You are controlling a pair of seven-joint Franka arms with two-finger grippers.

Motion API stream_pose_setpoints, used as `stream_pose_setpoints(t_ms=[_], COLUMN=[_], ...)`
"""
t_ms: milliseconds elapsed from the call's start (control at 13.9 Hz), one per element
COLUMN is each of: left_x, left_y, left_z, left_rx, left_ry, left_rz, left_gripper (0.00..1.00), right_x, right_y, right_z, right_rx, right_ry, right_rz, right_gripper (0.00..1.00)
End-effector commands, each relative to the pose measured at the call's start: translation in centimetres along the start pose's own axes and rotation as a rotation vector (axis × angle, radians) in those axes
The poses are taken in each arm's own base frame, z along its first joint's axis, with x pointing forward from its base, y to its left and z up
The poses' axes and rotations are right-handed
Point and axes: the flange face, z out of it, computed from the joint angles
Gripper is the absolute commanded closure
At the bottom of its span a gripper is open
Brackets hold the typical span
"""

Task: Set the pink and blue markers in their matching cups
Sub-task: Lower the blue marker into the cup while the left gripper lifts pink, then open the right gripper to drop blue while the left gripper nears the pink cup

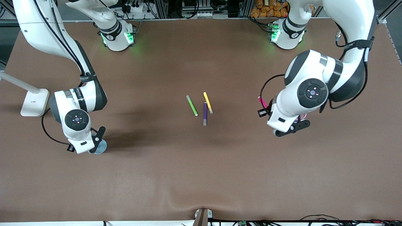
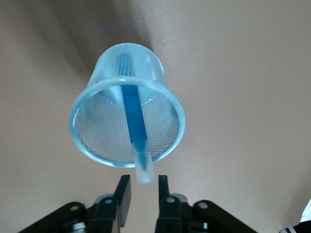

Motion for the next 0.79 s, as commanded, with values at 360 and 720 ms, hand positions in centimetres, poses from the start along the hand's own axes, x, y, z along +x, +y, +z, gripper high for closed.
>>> stream_pose_setpoints(t_ms=[360,720], left_x=[0.6,1.4], left_y=[-6.5,-8.0], left_z=[-6.5,-5.1], left_rx=[0.088,0.188], left_ry=[0.137,0.181], left_rz=[0.072,-0.010], left_gripper=[1.00,1.00], right_x=[-1.6,-3.6], right_y=[0.7,1.2], right_z=[0.6,-2.5], right_rx=[0.004,-0.010], right_ry=[-0.002,0.022], right_rz=[0.054,0.100], right_gripper=[0.63,0.57])
